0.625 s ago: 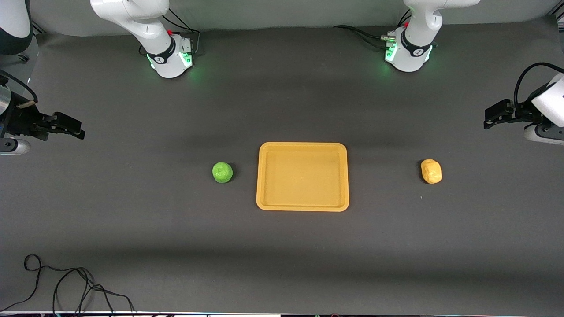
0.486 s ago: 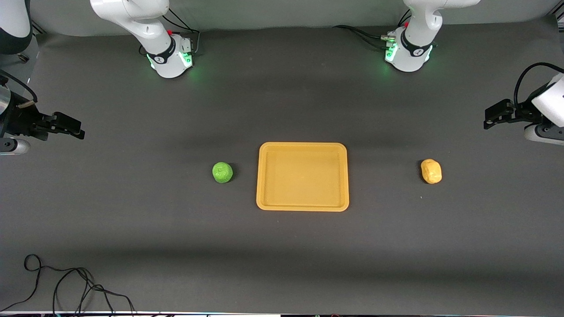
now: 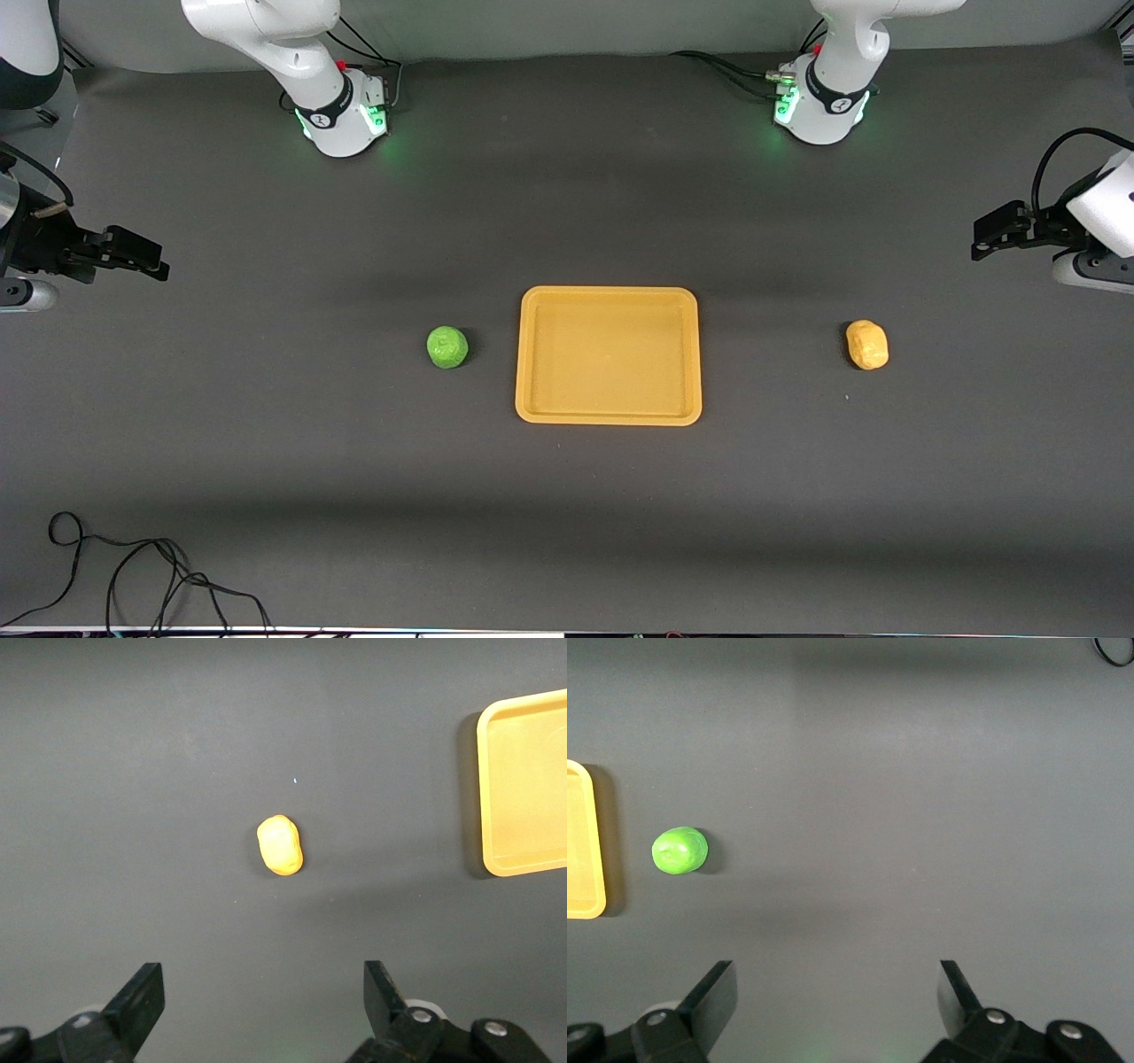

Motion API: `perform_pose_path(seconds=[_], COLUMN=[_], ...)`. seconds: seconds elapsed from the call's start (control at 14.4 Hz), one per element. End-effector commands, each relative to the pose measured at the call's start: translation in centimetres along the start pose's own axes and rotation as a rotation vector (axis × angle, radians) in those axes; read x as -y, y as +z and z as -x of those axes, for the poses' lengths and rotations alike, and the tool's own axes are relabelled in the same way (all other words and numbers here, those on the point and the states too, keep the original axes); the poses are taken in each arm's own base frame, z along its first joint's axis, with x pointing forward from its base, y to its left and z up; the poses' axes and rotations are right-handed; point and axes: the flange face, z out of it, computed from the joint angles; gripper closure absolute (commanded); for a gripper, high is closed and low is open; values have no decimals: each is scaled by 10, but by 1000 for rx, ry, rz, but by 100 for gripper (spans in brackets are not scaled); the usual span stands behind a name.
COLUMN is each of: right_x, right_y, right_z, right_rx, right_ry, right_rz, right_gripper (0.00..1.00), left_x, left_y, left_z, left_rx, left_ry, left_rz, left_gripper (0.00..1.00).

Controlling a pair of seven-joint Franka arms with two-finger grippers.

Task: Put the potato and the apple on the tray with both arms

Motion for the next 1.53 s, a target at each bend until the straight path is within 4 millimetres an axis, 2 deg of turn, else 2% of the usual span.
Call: perform_pose_path(seconds=[0.0, 0.14, 0.21, 0.35, 0.49, 0.69, 0.9, 1.04, 1.11, 1.25, 1.32, 1.46], right_x=[0, 0, 0, 1, 1, 1, 1, 1, 1, 4, 11, 44], right_y=[-4, -4, -3, -4, -4, -3, -3, -3, -3, -2, 1, 3], right_z=[-2, -2, -2, -1, -1, 0, 0, 0, 0, 0, 1, 6], right_rx=[3, 3, 4, 4, 4, 6, 8, 8, 8, 9, 14, 16], right_ry=[2, 0, 0, -1, -1, -1, 0, 0, 0, -4, -15, 6], right_rz=[0, 0, 0, 0, 0, -2, -2, -2, -3, -3, -2, 0], right_gripper=[0, 0, 0, 0, 0, 0, 0, 0, 0, 0, 0, 0], left_x=[-1, -1, 2, 4, 5, 4, 4, 5, 6, 9, 6, -1], left_y=[0, 7, 14, 43, 96, 191, 301, 353, 369, 373, 373, 376], left_z=[2, 7, 17, 25, 32, 47, 28, 14, 11, 7, 7, 3], left_rx=[4, 21, 32, 10, 35, 0, 10, -32, -42, -41, -41, -41], left_ry=[-11, -12, -14, -13, -8, -3, 2, 4, 10, 13, 15, 6], left_rz=[-15, -11, -7, -9, -3, -7, -14, -27, -31, -31, -30, -23], left_gripper=[0, 1, 2, 2, 2, 2, 1, 0, 0, 0, 0, 1])
